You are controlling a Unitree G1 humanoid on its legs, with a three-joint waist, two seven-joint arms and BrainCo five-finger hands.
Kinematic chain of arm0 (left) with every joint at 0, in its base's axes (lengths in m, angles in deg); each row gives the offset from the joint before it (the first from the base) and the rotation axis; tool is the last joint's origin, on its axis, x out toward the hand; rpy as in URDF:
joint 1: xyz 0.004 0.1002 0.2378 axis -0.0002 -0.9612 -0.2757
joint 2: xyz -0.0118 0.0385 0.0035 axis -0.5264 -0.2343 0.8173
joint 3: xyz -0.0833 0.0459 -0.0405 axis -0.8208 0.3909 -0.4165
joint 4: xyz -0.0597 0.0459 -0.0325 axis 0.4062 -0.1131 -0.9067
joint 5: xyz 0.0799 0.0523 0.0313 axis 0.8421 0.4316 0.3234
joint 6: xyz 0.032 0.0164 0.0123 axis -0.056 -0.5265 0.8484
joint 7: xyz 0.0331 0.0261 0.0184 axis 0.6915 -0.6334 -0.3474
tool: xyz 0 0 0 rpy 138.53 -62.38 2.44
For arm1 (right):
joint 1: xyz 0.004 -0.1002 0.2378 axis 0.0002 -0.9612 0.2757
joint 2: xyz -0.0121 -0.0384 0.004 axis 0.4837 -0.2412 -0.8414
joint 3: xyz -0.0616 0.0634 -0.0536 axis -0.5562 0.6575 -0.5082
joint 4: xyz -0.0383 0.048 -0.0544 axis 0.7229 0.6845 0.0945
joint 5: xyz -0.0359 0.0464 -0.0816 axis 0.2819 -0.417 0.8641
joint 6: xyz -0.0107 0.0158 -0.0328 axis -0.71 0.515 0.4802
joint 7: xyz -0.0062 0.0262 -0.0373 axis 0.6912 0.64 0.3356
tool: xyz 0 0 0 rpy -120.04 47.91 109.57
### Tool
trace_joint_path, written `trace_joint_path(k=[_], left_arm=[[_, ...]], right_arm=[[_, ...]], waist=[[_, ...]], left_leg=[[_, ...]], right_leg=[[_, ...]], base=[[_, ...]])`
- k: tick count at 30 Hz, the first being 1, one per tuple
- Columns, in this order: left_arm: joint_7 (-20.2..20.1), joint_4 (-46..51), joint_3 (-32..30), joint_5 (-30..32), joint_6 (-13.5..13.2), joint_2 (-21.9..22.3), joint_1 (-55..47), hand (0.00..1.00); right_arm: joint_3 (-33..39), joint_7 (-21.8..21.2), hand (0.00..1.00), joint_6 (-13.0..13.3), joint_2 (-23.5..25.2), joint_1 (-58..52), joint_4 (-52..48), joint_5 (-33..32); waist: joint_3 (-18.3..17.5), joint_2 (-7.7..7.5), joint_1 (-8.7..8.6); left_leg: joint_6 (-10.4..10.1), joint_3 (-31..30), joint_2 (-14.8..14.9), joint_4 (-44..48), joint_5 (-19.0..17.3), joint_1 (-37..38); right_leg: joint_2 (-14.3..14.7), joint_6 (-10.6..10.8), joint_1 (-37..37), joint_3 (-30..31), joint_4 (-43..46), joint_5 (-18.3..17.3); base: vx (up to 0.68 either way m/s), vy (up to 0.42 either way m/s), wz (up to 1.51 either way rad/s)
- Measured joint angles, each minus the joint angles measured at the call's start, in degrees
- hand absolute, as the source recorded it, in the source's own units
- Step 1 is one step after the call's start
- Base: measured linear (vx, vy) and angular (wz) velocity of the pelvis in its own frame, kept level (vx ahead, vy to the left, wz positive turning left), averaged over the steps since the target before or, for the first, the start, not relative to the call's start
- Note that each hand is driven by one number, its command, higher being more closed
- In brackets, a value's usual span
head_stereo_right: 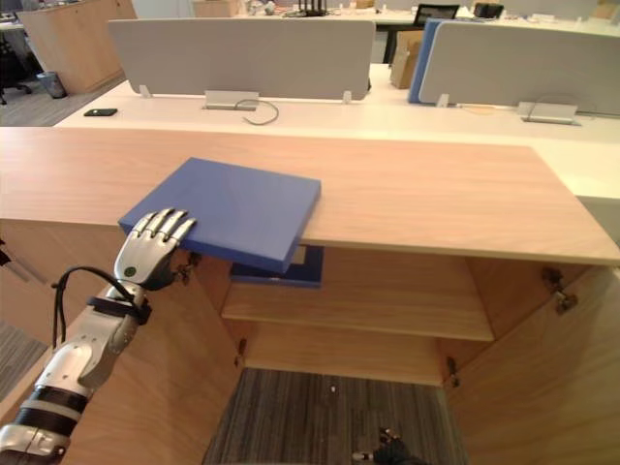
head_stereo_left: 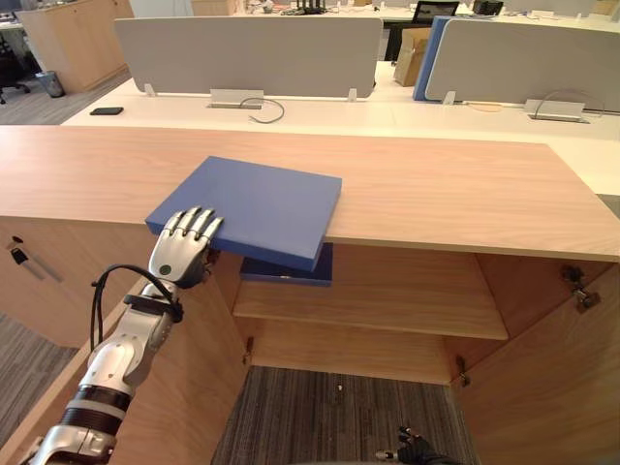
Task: Walk over to the cabinet, pick up the folder, carry it to the office cabinet, place the folder inside the office cabinet, then close the office cabinet door
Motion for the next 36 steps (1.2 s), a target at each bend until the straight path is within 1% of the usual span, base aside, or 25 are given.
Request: trace_joint_path(k=[9, 16, 19, 25, 31, 36], left_arm=[[0.0, -0.6, 0.0, 0.0, 0.3, 0.0, 0.8, 0.00], [0.0, -3.7, 0.4, 0.0, 0.6, 0.2, 3.2, 0.00], [0.0, -4.2, 1.0, 0.0, 1.1, 0.3, 4.2, 0.00], [0.0, -6.1, 2.6, -0.6, 1.8, 0.7, 7.1, 0.00], [1.2, -7.3, 2.8, -1.8, 2.9, 2.3, 11.1, 0.00], [1.2, -9.5, 3.7, -1.8, 3.3, 3.0, 11.9, 0.00]], right_arm=[[0.4, 0.0, 0.00, 0.0, 0.0, -0.1, 0.0, 0.1], [0.0, 0.1, 0.00, 0.0, 0.0, -0.1, -0.6, 0.1], [-0.1, 0.2, 0.00, 0.0, 0.0, -0.1, -0.6, 0.1], [-0.5, 0.4, 0.00, 0.0, 0.0, 0.1, -0.6, 0.1], [-1.6, 0.5, 0.00, 0.0, -0.2, 0.2, -0.6, 0.1], [-2.2, 0.6, 0.00, 0.0, -0.3, 0.3, -0.6, 0.1]], waist=[[0.2, -0.37, -0.22], [0.2, -0.42, -0.57], [0.2, -0.52, -0.60], [0.2, -0.59, -1.37], [0.3, -0.76, -1.70], [0.3, -0.77, -2.26]], left_leg=[[0.0, 0.0, 0.0, 0.0, 0.0, 0.0], [0.0, 0.0, 0.0, 0.0, 0.0, 0.0], [0.0, 0.0, 0.0, 0.0, 0.0, 0.0], [0.0, 0.0, 0.0, 0.0, 0.0, -0.1], [0.0, 0.0, -0.1, 0.0, 0.0, -0.2], [0.0, 0.0, -0.1, 0.1, 0.0, -0.2]], right_leg=[[0.0, 0.0, 0.0, 0.0, 0.0, 0.1], [-0.1, 0.0, -0.1, 0.0, 0.0, 0.1], [-0.1, 0.0, -0.2, 0.0, 0.0, 0.1], [-0.1, 0.1, -0.3, 0.0, 0.0, 0.1], [-0.1, 0.1, -0.3, 0.0, 0.0, 0.2], [-0.1, 0.1, -0.6, 0.0, 0.0, 0.3]], base=[[-0.02, 0.002, 0.00], [-0.02, 0.000, 0.00], [-0.04, 0.001, 0.00], [-0.01, 0.000, 0.00], [0.00, 0.000, 0.00], [0.00, 0.000, 0.00]])
